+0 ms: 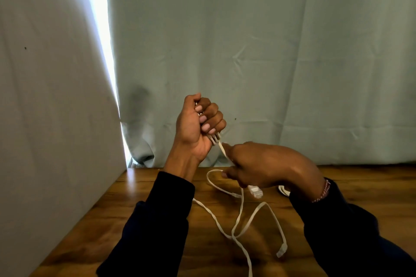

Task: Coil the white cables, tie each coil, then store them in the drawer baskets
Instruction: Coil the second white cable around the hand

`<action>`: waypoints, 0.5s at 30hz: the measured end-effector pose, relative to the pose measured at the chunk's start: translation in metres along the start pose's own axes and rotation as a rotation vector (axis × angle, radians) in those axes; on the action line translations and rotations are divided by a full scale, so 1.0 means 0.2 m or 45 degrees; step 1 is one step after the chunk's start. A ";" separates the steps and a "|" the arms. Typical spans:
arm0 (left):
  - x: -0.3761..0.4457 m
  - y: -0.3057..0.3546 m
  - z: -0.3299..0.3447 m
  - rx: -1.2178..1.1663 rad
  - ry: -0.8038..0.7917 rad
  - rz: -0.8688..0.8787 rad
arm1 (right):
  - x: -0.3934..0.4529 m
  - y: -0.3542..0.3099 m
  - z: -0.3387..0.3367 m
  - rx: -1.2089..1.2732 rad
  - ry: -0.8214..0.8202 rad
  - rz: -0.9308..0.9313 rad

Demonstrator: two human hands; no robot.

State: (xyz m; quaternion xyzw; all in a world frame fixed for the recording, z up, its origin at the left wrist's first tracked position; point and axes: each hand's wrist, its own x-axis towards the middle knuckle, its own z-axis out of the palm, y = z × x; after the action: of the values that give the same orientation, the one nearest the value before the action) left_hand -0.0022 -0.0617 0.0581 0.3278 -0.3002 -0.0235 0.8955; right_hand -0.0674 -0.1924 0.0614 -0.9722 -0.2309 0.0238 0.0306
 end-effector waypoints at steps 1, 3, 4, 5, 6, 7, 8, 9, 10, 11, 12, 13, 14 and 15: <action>0.00 0.00 0.00 -0.012 0.021 0.003 | -0.02 -0.01 -0.01 -0.011 0.041 0.011; 0.01 -0.02 0.01 -0.001 0.068 0.010 | -0.06 -0.03 -0.02 -0.016 0.100 0.064; 0.01 -0.02 0.01 0.023 0.098 0.025 | -0.08 -0.05 -0.03 -0.009 0.144 0.083; 0.01 -0.03 0.01 0.045 0.117 0.042 | -0.09 -0.07 -0.03 0.008 0.216 0.101; 0.01 -0.03 0.00 0.061 0.124 0.054 | -0.10 -0.08 -0.03 0.042 0.301 0.121; 0.02 -0.03 -0.01 0.073 0.124 0.058 | -0.11 -0.09 -0.03 0.112 0.375 0.119; 0.01 -0.03 -0.02 0.088 0.126 0.058 | -0.13 -0.09 -0.04 0.221 0.416 0.085; 0.01 -0.03 -0.04 0.101 0.133 0.059 | -0.14 -0.09 -0.04 0.358 0.411 0.019; 0.01 -0.02 -0.05 0.106 0.140 0.062 | -0.14 -0.09 -0.05 0.487 0.369 -0.058; 0.01 -0.02 -0.05 0.105 0.147 0.060 | -0.15 -0.08 -0.05 0.582 0.328 -0.127; 0.01 -0.02 -0.05 0.101 0.157 0.049 | -0.16 -0.07 -0.06 0.649 0.303 -0.180; 0.01 -0.02 -0.05 0.094 0.179 0.027 | -0.17 -0.06 -0.07 0.705 0.287 -0.218; 0.01 -0.03 -0.05 0.088 0.206 -0.002 | -0.17 -0.05 -0.08 0.766 0.280 -0.250; 0.01 -0.03 -0.05 0.079 0.221 -0.032 | -0.17 -0.04 -0.09 0.814 0.279 -0.288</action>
State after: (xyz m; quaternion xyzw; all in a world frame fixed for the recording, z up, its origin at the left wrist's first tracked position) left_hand 0.0069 -0.0613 0.0494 0.3598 -0.2181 0.0029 0.9072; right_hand -0.1012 -0.2017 0.0810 -0.8785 -0.3133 -0.0133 0.3603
